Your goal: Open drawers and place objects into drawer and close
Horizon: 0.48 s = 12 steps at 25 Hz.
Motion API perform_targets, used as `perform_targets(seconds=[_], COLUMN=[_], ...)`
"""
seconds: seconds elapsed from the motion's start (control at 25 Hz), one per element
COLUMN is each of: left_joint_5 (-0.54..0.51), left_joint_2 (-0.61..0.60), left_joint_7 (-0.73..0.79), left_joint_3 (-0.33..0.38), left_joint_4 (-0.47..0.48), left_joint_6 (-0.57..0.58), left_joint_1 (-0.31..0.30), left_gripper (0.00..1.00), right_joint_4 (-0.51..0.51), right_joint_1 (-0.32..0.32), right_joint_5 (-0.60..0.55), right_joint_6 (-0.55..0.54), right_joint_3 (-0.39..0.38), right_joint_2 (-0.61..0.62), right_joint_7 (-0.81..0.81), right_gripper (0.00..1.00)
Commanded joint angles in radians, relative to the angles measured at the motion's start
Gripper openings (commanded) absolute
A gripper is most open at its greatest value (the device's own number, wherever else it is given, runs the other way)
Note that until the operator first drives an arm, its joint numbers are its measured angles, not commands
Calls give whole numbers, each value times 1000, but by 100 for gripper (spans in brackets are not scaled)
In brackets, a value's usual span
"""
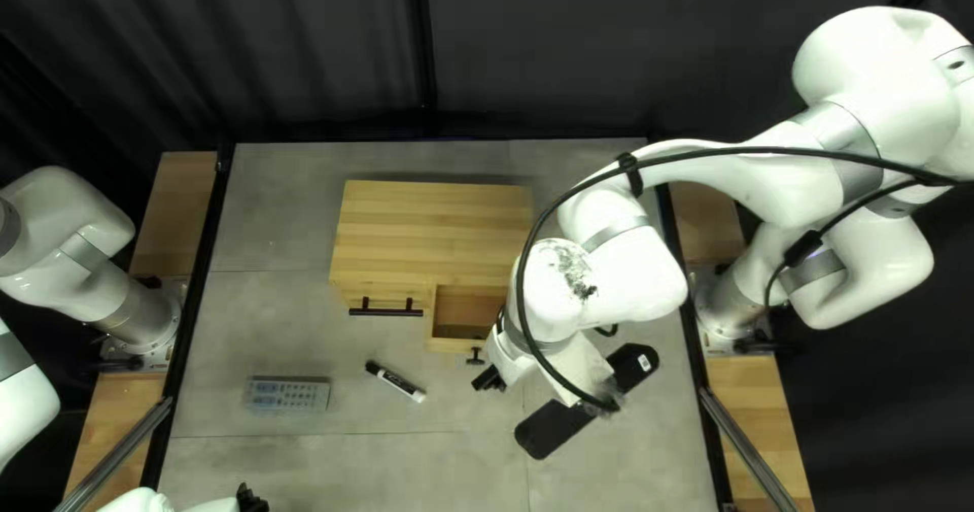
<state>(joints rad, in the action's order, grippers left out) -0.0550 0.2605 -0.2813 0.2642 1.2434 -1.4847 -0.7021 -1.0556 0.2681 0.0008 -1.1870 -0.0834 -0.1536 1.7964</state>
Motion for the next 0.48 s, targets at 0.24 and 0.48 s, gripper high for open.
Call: perform_targets(seconds=[0.24, 0.48], left_joint_5=[0, 0], left_joint_2=[0, 0], left_joint_7=[0, 0], left_joint_3=[0, 0], left_joint_4=[0, 0], left_joint_6=[0, 0], left_joint_1=[0, 0], left_gripper=[100, 100], right_joint_4=[163, 124], right_joint_1=[-143, -211], right_joint_5=[80, 44], right_joint_6=[49, 9], right_joint_3=[76, 18], right_joint_2=[-183, -183], right_joint_7=[-419, -862], right_gripper=[100, 100])
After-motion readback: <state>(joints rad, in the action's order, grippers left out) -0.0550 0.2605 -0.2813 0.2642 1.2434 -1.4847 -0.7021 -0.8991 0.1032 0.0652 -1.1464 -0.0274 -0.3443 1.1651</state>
